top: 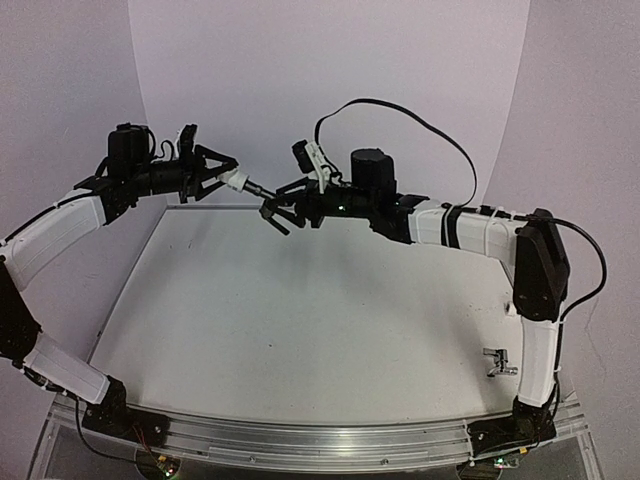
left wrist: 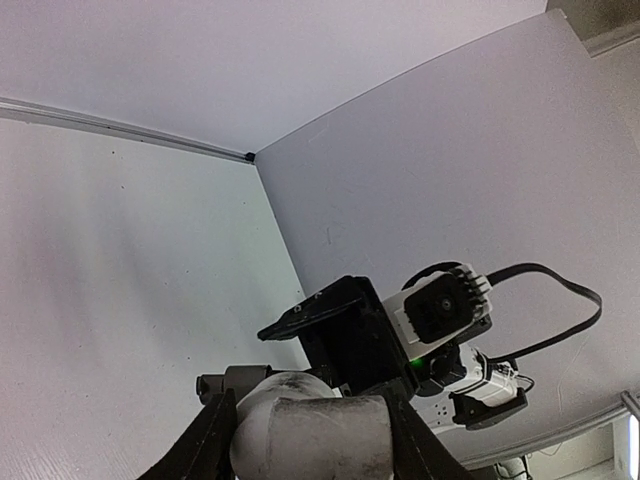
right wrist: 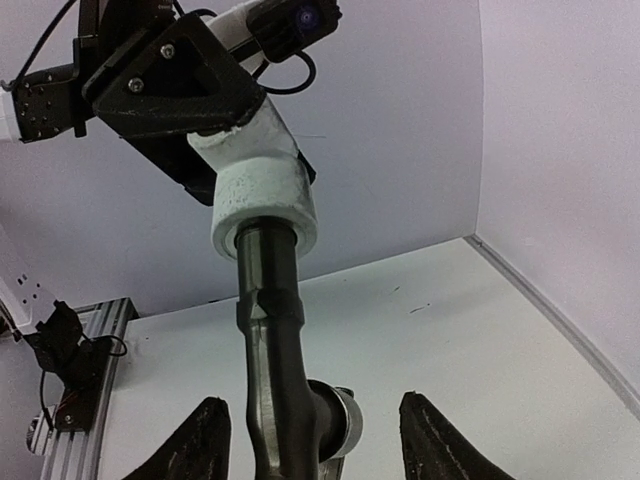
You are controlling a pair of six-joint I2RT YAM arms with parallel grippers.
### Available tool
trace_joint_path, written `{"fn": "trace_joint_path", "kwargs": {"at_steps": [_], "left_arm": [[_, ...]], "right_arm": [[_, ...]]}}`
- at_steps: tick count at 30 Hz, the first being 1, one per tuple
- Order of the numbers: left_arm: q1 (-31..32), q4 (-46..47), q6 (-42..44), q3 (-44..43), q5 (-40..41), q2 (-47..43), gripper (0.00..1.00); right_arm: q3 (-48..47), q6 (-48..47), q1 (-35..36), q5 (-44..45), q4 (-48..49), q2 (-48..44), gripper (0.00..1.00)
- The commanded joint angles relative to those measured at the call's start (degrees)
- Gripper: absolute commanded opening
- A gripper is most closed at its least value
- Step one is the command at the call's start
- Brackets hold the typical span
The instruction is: Install the water faucets
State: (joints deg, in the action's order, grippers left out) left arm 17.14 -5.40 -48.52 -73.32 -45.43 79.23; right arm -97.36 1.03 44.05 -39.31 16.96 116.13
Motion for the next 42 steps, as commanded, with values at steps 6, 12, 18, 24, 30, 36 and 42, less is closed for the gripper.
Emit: {"fn": "trace_joint_path", "kwargs": {"at_steps": [6,12,18,24,30,36,42], "left_arm": [[2.6,8.4,4.9,-1.2,-5.2,-2.9,0.0],[5.5,9.3,9.0,-1.9,-4.0,-3.6,0.0],[5.7,9.3,4.8,-3.8,-2.5,-1.0,0.0],[4.8,9.3,1.6,-4.5,-4.0,0.5,0.0],[4.5,9.3,-0.9,-4.5,-4.0,0.2,0.0],[3.8,9.3,-4.2,-4.6,-4.3,1.2,0.0],[3.8,9.3,-5.3,-4.9,-5.4,2.1,0.0]], "right_arm": [[-7.5,38.4,-3.2,-9.1,9.7,5.2,0.0],[-7.0,96.5,-7.8,-14.1,56.1,13.2,0.07],[5.7,85.8,-10.9,-15.7,53.3,4.2,0.5],[18.4,40.0,-12.5,-15.5,30.8,-11.3,0.78],[20.9,-19.5,-5.0,5.9,2.2,-21.3,0.88],[22.3,-41.7,-0.6,18.8,5.7,-21.4,0.87],[22.7,-55.8,2.1,20.2,6.7,-19.7,0.79]]}}
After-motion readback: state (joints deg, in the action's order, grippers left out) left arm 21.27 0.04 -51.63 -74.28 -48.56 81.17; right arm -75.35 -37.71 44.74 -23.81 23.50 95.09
